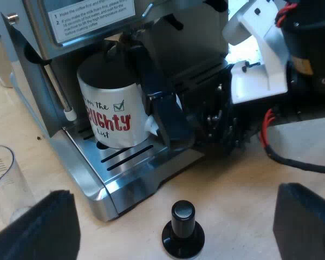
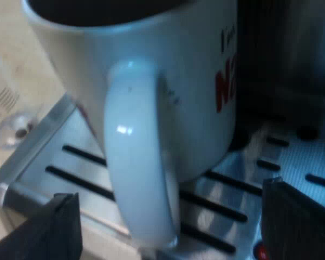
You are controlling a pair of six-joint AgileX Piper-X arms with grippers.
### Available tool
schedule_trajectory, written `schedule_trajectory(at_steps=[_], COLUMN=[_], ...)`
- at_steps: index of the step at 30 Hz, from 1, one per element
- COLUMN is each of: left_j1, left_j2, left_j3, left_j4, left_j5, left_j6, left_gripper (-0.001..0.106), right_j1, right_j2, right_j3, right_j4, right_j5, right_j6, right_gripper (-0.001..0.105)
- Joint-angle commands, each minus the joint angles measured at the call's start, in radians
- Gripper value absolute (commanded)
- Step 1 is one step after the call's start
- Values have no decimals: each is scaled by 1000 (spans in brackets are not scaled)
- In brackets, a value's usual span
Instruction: Remove mug from coffee machine
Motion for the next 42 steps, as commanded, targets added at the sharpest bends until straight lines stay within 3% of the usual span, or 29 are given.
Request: schedule_trajectory(at_steps=[1, 17, 29, 36, 42], left_j1=[-4, -4, -4, -4, -4], left_j2=[0, 0, 0, 0, 0], left_j3=[-7, -7, -7, -7, -7], left_j4=[-18, -18, -17, -17, -17], left_j5=[6, 6, 6, 6, 6], left_j6=[-6, -6, -6, -6, -6], left_gripper=[83, 83, 83, 83, 83], right_j1=[3, 1, 1, 1, 1], right_j2=[23, 97, 98, 98, 98], right_j3=[-8, -8, -8, -8, -8], right_j4=[-65, -247, -261, -261, -261], right_j5=[-1, 8, 15, 15, 11], right_j6=[-7, -19, -29, -51, -57], right_gripper=[70, 70, 69, 37, 36])
